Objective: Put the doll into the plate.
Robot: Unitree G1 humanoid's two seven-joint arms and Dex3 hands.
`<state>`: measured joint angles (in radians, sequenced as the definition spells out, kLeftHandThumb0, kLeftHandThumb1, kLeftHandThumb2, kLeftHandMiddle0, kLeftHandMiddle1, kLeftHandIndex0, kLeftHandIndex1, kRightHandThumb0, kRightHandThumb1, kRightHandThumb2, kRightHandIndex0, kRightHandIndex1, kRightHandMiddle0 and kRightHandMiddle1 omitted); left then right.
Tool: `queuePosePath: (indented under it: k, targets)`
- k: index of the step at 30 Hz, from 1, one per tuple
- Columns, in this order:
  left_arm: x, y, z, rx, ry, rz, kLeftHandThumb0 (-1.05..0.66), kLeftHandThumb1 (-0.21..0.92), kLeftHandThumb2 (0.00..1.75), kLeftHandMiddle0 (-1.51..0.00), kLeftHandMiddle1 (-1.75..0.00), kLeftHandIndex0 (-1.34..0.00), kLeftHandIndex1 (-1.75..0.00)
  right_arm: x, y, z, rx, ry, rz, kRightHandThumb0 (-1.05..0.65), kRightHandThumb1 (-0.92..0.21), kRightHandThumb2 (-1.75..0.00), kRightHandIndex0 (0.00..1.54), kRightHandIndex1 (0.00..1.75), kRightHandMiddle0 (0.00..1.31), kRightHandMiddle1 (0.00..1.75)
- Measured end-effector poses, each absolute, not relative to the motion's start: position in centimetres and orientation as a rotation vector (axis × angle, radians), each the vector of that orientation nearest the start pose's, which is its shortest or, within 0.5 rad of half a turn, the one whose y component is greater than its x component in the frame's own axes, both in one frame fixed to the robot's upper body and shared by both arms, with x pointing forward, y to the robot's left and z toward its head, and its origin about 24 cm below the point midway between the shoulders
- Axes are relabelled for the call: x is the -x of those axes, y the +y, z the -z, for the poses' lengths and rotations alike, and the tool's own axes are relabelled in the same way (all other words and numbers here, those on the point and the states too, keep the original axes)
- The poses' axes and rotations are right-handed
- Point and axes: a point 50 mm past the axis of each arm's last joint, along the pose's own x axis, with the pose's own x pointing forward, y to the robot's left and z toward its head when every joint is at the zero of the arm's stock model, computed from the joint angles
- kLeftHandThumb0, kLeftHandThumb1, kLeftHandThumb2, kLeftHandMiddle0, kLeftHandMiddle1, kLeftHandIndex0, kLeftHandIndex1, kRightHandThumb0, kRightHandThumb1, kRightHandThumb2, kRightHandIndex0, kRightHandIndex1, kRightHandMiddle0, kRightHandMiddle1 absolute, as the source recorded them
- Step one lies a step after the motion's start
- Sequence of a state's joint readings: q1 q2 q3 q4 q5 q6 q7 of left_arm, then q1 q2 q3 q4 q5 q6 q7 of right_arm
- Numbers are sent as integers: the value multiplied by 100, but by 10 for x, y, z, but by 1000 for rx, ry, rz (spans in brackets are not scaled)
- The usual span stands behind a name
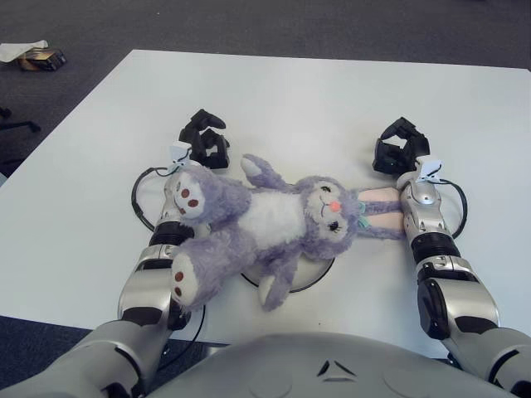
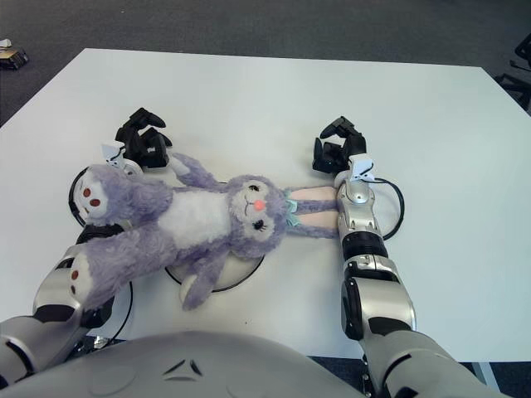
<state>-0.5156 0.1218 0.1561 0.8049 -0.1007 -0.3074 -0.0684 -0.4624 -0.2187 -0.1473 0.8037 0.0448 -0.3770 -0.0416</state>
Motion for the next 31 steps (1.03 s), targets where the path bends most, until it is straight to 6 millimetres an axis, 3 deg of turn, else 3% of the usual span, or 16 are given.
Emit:
queuePosePath:
  k: [31]
  targets:
    - [-338,180,-38,30,-15,-19,-1,17,149,-61,-175,-60,-175,-330,-215,-38,149,-59,146,-50,-28,-136,132,175,65,175]
